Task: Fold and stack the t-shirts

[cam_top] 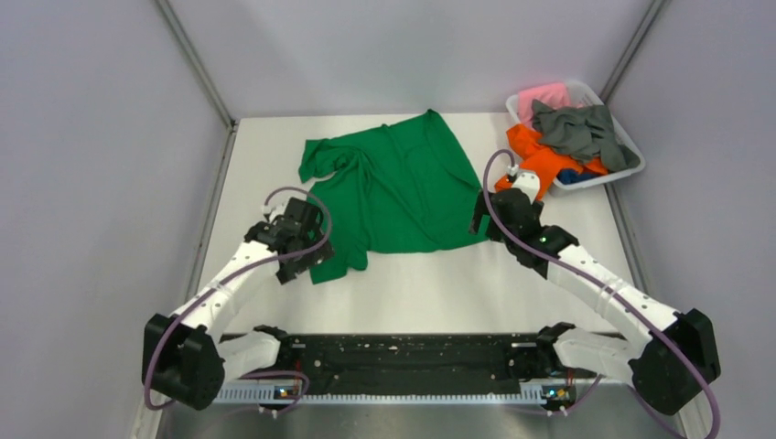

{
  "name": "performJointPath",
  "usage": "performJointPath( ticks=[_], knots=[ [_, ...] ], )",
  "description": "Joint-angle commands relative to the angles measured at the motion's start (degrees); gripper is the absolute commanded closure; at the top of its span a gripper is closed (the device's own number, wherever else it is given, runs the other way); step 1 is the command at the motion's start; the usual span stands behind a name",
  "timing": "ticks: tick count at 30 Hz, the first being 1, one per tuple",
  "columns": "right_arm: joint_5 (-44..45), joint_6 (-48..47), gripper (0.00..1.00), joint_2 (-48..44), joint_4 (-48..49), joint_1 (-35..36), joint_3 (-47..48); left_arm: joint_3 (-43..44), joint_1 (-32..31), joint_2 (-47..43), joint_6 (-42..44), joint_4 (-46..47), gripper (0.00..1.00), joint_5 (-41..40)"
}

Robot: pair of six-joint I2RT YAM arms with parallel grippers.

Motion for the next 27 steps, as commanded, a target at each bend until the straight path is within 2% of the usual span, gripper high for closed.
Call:
performJointPath(
  ticks=[1,4,10,11,17,21,27],
  knots=[
    [1.8,0.8,0.01,-1.3,-3.9,-0.8,0.3,-4.4,-0.2,-0.7,-4.7,-3.4,0.04,1.5],
    [0.4,0.4,0.01,0.4,-4.8,-0.7,1.2,-8.7,-0.2,1.7,-5.4,1.9,0.08,2.2],
    [-0.6,0.2,0.02,2.4,-6.1,-0.8,1.7,-8.7,0.1,10.0,-5.4,8.5,0.23,3.7],
    [-0.6,0.3,0.02,2.5,-6.1,-0.7,1.7,-8.3,0.1,11.3,-5.8,8.8,0.27,3.8],
    [0.0,0.3,0.02,2.4,-6.2,-0.8,1.4,-7.3,0.1,17.0,-7.0,7.3,0.41,2.2],
    [0.8,0.3,0.02,2.5,-6.2,-0.7,1.3,-7.6,0.0,19.2,-7.3,6.6,0.43,1.3],
    [0.8,0.0,0.01,2.3,-6.3,-0.8,1.4,-6.6,0.2,22.0,-5.8,9.3,0.55,1.0]
  ],
)
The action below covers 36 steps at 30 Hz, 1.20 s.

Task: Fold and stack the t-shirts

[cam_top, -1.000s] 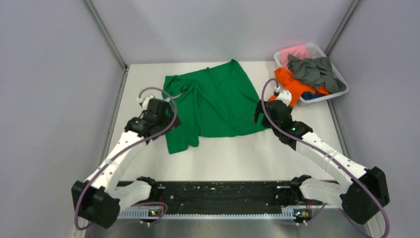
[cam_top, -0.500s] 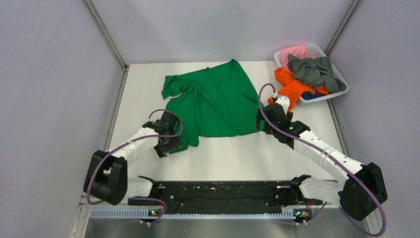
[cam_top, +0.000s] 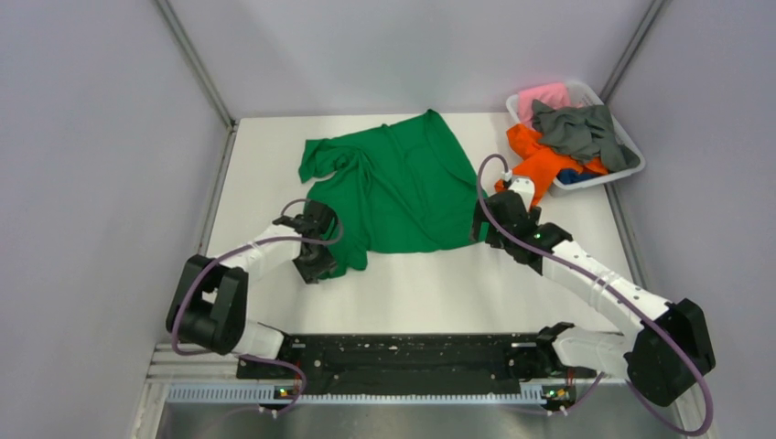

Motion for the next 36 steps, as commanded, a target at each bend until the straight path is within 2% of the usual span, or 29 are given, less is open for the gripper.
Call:
performJointPath(
  ticks=[1,5,11,20,24,33,36],
  knots=[
    [1.7,-0.1,0.02,-0.3,-0.2,-0.4,1.4,-0.3,0.4,4.7,0.7,3.4,0.59,-2.7],
    [3.1,-0.8,0.02,0.3,-0.2,-0.8,1.3,1.3,1.2,7.7,1.3,3.5,1.00,-3.7],
    [2.5,-0.8,0.02,4.0,0.1,-3.6,2.4,2.0,1.4,7.3,3.0,3.3,1.00,-5.2],
    [-0.4,-3.5,0.03,17.6,3.8,-9.2,8.5,-2.8,1.4,-7.8,4.6,3.8,1.00,-6.4],
    [-3.2,-2.4,0.09,23.0,3.7,-11.4,10.8,-4.2,1.4,-11.1,4.6,4.0,1.00,-6.9],
    [-4.3,-1.8,0.21,28.8,5.0,-11.9,10.6,-4.8,1.4,-11.1,3.7,4.7,1.00,-5.9],
    [-4.6,-1.8,0.29,30.3,5.7,-11.9,10.2,-4.8,1.4,-11.5,3.7,4.6,1.00,-5.9]
  ],
)
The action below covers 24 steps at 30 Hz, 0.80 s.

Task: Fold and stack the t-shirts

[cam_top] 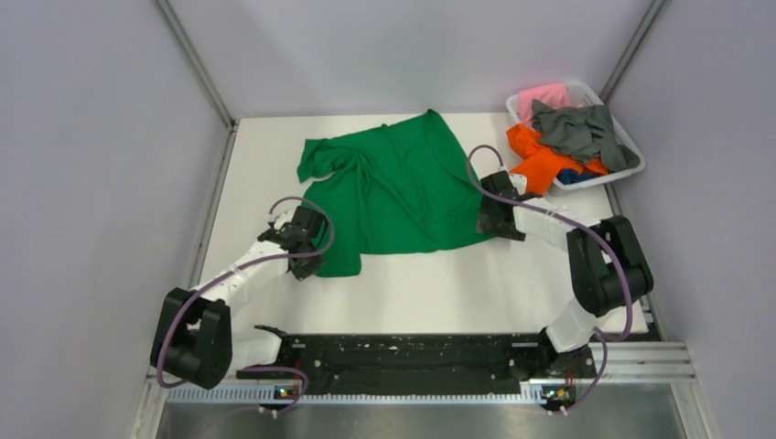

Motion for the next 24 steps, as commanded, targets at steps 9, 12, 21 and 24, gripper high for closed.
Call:
performJointPath(
  ticks=[9,12,21,24],
  knots=[
    [-4.0,0.1,0.39,3.6,6.9,-1.6,-3.4,-0.4,0.2,-2.3,-0.1,0.3,1.00,-1.5],
    [-5.1,0.0,0.48,4.1,7.6,-2.2,-3.9,-0.1,0.2,-2.4,0.1,-0.2,1.00,-1.7],
    [-4.5,-1.5,0.50,2.4,8.0,-2.4,-5.5,0.4,0.2,-4.3,0.4,-1.9,1.00,-2.9],
    [-4.5,-2.0,0.50,1.8,8.6,-2.5,-5.2,0.5,0.2,-5.2,0.4,-2.4,1.00,-3.2]
  ],
)
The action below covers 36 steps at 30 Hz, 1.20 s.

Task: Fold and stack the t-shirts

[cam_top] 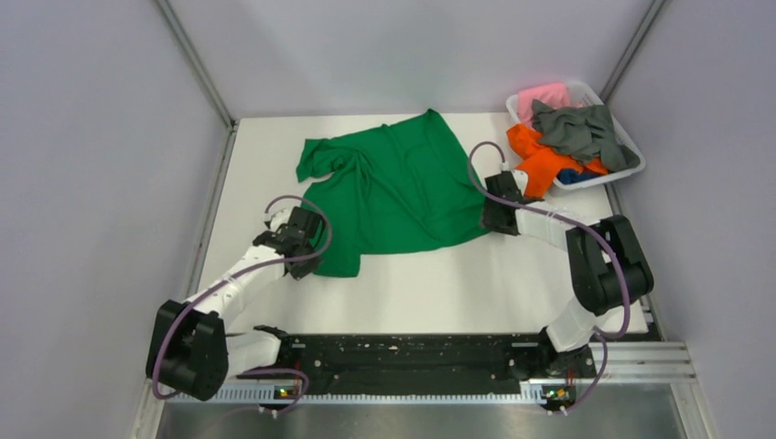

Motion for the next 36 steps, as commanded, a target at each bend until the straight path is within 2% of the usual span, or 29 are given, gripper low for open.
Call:
performJointPath(
  ticks=[1,10,23,27,30,36],
  knots=[
    [-1.5,-0.8,0.50,0.6,-2.1,-0.9,-2.2,0.7,0.2,-2.4,0.4,-1.5,1.00,-2.0],
    [-5.2,-1.3,0.51,1.5,0.8,-0.9,-2.2,0.4,0.2,-4.2,0.2,-2.1,1.00,-1.8],
    [-3.8,-1.9,0.79,6.0,0.8,-0.8,-1.0,0.2,0.2,-4.6,-0.3,-2.2,1.00,-1.9],
    [-3.9,-2.2,0.97,5.4,1.0,-0.9,-1.0,0.3,0.2,-5.3,-0.4,-2.3,1.00,-2.4],
    [-4.3,-2.3,1.00,3.4,1.5,-0.9,-1.4,1.5,0.2,-6.3,-0.6,-2.6,1.00,-2.8],
    [-6.4,-4.8,1.00,-11.2,3.1,-0.7,-2.6,8.7,0.3,-12.6,2.4,-4.1,1.00,-4.5]
  ],
)
